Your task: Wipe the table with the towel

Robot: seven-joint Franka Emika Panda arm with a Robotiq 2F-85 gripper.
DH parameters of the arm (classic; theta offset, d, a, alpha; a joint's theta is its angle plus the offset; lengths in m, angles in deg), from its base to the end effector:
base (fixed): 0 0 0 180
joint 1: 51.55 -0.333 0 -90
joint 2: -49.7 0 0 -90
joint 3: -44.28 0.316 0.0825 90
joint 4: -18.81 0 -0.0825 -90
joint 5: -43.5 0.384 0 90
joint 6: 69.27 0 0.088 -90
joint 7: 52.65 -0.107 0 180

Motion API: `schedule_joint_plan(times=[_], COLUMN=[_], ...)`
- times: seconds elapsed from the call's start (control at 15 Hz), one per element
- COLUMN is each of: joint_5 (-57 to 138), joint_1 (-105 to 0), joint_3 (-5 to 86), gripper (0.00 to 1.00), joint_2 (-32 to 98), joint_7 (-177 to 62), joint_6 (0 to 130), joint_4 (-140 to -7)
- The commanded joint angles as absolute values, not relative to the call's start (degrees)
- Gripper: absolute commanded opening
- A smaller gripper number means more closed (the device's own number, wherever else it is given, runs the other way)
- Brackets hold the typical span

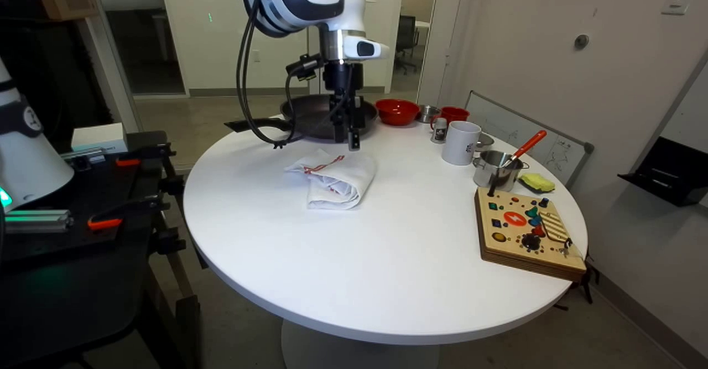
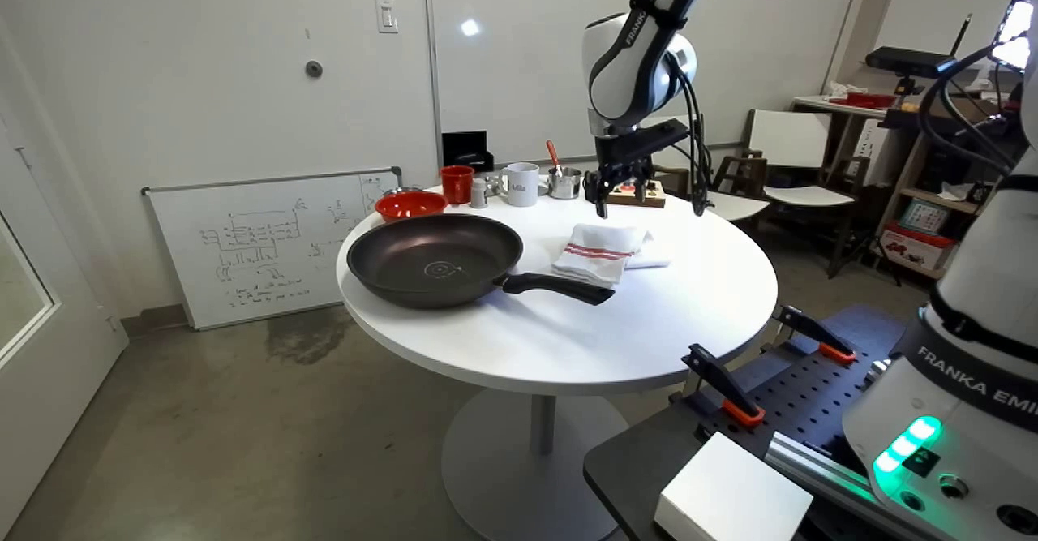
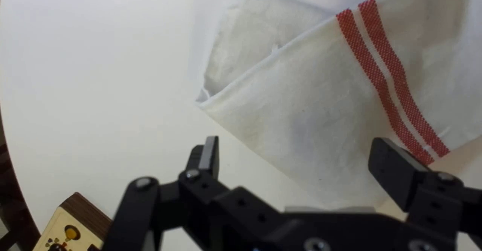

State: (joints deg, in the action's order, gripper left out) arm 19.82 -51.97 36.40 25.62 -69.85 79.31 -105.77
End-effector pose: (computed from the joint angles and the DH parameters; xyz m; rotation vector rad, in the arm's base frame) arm 0.5575 -0.0662 0.1966 2.8707 -0.0913 0.0243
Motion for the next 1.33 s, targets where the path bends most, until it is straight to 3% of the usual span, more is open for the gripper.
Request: schedule_joint_plan(times=[0.0, 0.47, 1.27], joint_5=[21.87, 27.10, 31.42], joint_1=[-52.69, -53.10, -53.20], joint_3=[34.16, 33.29, 34.46], gripper=[1.00, 1.00, 1.00], joint_2=[22.81, 20.08, 16.91], joint_7=[-72.18, -70.20, -66.15], joint_6=[86.31, 93.48, 90.80], joint_4=[-105.64, -106.55, -106.02])
